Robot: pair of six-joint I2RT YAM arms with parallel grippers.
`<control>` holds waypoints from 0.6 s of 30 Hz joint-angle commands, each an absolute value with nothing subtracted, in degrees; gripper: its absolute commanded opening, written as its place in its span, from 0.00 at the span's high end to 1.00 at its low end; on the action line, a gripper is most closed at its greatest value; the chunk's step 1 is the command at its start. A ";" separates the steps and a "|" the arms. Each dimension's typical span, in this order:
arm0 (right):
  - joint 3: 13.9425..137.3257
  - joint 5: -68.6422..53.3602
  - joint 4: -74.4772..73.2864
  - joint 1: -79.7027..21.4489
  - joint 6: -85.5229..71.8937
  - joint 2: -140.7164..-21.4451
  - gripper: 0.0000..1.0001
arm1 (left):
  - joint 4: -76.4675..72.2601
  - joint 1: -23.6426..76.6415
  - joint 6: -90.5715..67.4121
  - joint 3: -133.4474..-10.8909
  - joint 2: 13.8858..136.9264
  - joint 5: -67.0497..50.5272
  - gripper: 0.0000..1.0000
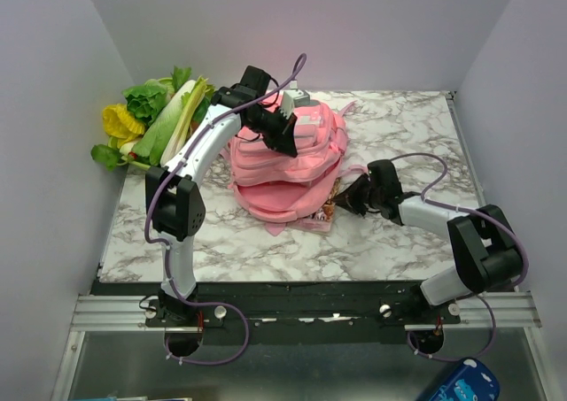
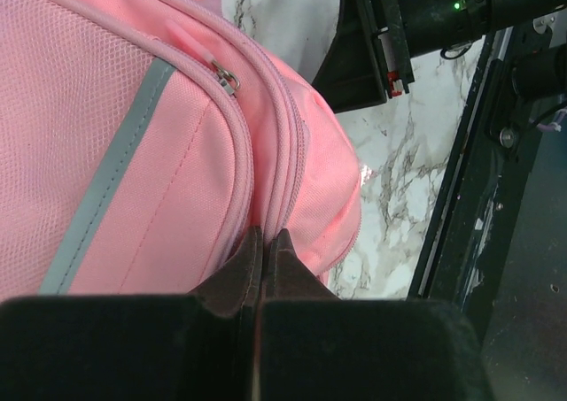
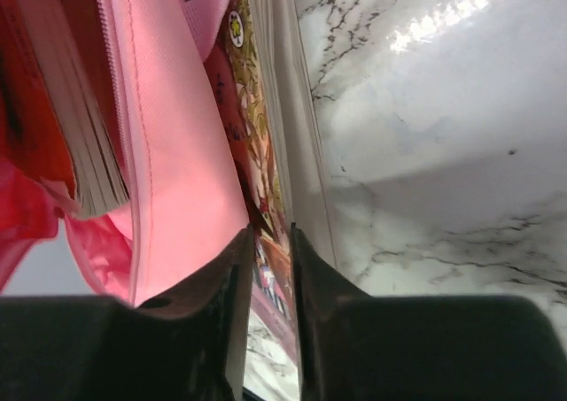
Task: Pack the student bag
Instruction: Pick up the book from the center of the board.
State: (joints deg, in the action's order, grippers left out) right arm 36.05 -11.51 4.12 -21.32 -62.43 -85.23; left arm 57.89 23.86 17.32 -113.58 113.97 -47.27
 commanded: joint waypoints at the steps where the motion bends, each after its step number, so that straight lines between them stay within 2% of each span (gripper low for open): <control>1: 38.23 -13.97 7.38 -22.76 -62.93 -88.68 0.63 | 57.83 24.26 15.82 -115.84 112.41 -48.78 1.00; 2: 38.41 -14.06 7.38 -22.94 -62.67 -88.86 0.56 | 57.83 24.34 15.82 -115.84 112.41 -48.87 1.00; 4: 38.67 -14.06 7.99 -23.55 -62.67 -89.12 0.50 | 57.83 24.43 15.82 -115.84 112.67 -48.87 1.00; 7: 39.20 -12.92 8.09 -24.43 -62.66 -89.47 0.49 | 57.83 24.52 15.73 -116.36 112.76 -48.96 1.00; 10: 39.64 -11.69 8.44 -24.78 -63.19 -90.61 0.69 | 58.01 24.61 15.56 -117.07 112.85 -49.13 1.00; 11: 39.64 -10.65 8.52 -24.87 -63.37 -91.75 0.81 | 58.01 24.61 15.56 -117.24 112.76 -49.13 1.00; 14: 40.08 -9.59 9.31 -25.40 -63.81 -94.65 0.95 | 58.62 24.61 15.64 -118.47 113.03 -49.04 1.00; 15: 40.17 -9.32 9.58 -25.75 -63.90 -94.92 0.99 | 58.88 24.61 15.64 -118.74 113.03 -48.96 1.00; 18: 39.64 -8.44 10.02 -25.84 -63.20 -93.09 1.00 | 59.15 24.61 15.91 -119.27 112.94 -48.87 1.00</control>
